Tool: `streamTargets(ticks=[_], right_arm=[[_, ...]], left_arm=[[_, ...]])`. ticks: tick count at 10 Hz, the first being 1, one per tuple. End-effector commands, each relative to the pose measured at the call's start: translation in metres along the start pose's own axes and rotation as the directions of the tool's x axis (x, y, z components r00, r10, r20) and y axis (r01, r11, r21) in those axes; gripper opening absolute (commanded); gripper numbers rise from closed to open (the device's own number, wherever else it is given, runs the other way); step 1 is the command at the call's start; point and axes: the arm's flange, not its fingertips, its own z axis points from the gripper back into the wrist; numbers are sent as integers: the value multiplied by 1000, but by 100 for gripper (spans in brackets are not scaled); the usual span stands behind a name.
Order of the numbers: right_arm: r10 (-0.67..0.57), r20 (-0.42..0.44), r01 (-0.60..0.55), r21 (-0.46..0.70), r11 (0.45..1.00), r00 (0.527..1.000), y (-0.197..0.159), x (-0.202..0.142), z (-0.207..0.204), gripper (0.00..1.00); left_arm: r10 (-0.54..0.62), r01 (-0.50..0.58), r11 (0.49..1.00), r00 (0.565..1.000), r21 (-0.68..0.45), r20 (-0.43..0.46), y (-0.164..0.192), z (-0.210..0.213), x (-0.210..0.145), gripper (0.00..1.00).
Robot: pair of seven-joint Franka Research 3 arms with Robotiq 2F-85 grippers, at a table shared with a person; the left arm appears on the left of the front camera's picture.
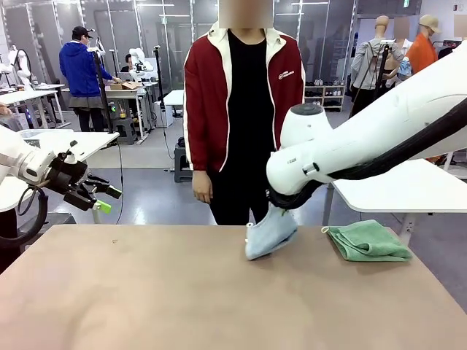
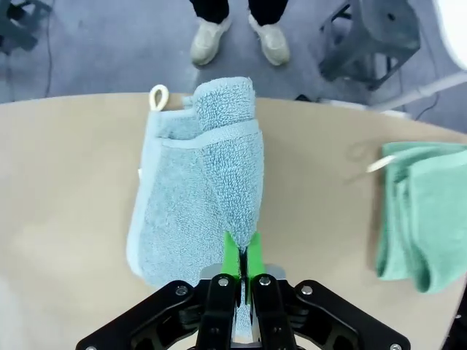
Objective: Fold the towels and place them in the basket.
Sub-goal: Stack the folded Towel with hook on the right side of the table.
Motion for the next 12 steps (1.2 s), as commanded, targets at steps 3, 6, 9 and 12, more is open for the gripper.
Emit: streamTargets(ticks=[3, 6, 9, 12], right_arm=[[122, -6, -122, -96, 988, 993, -33, 21, 27, 0], [94, -3, -94, -85, 992, 996, -36, 21, 25, 0], [94, -3, -94, -85, 992, 996, -36, 21, 25, 0], [106, -8, -106, -102, 989, 994, -44, 24, 30, 5]], left_arm=[[-3, 3, 1000, 1000, 5, -2, -1, 0, 2, 100], [-3, 3, 1000, 1000, 5, -2, -1, 0, 2, 100], [-3, 3, 1000, 1000, 5, -2, -1, 0, 2, 100], [-3, 3, 1000, 1000, 5, -2, -1, 0, 2, 100]])
